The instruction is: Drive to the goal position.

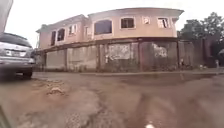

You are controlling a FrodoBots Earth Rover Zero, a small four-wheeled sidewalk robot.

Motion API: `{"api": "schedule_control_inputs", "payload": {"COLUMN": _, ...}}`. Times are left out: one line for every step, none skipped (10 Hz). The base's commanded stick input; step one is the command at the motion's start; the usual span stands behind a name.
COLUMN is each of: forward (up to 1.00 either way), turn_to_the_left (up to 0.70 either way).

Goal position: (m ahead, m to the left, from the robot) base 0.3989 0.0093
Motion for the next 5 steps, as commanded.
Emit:
{"api": "schedule_control_inputs", "payload": {"forward": 0.7, "turn_to_the_left": 0.0}}
{"api": "schedule_control_inputs", "payload": {"forward": 0.7, "turn_to_the_left": 0.0}}
{"api": "schedule_control_inputs", "payload": {"forward": 0.7, "turn_to_the_left": 0.0}}
{"api": "schedule_control_inputs", "payload": {"forward": 0.7, "turn_to_the_left": 0.0}}
{"api": "schedule_control_inputs", "payload": {"forward": 0.7, "turn_to_the_left": 0.0}}
